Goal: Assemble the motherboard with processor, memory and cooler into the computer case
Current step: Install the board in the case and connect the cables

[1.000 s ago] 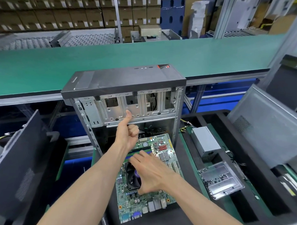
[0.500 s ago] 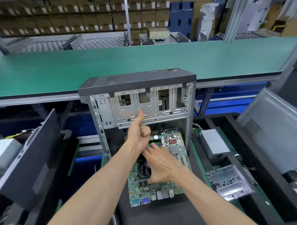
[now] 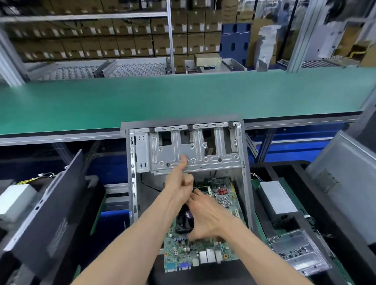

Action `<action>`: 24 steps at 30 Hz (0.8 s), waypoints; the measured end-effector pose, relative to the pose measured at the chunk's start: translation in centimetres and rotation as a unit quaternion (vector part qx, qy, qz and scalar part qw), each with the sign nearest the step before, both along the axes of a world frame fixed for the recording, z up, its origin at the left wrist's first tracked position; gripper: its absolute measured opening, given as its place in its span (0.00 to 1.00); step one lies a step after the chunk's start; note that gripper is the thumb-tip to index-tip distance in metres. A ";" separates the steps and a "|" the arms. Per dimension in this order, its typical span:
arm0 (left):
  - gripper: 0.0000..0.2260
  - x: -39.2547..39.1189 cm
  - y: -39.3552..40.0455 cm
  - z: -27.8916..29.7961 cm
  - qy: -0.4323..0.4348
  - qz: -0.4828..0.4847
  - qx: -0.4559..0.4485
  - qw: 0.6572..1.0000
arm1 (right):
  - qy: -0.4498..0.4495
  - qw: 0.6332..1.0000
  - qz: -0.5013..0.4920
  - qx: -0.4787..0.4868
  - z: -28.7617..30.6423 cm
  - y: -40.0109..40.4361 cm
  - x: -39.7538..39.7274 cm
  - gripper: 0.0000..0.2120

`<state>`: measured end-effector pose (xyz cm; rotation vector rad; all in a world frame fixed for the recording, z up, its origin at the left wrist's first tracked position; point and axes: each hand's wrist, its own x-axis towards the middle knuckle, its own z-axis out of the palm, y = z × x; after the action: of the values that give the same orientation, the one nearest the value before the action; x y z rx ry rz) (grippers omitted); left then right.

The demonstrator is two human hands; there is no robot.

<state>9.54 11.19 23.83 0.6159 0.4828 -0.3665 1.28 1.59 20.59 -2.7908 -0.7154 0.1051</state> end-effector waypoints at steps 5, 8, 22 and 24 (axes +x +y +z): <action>0.05 0.7 -0.3 -0.1 0.045 0.009 -0.008 0.999 | 0.047 0.998 -0.012 0.042 0.6 -0.6 0.5 0.44; 0.03 0.6 -0.5 -0.6 0.056 0.010 -0.002 0.998 | 0.101 0.994 -0.032 0.040 0.8 -0.9 0.8 0.38; 0.14 2.0 -1.6 -3.8 0.112 -0.039 0.030 0.992 | 0.223 0.969 -0.067 0.086 0.4 -2.0 1.8 0.46; 0.14 2.6 -1.6 -4.3 0.122 -0.038 0.028 0.991 | 0.238 0.965 -0.072 0.088 0.2 -2.1 2.5 0.45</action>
<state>12.18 9.58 19.56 0.6487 0.7079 -0.5049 3.82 -0.52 20.76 -2.4892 -0.3783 0.6263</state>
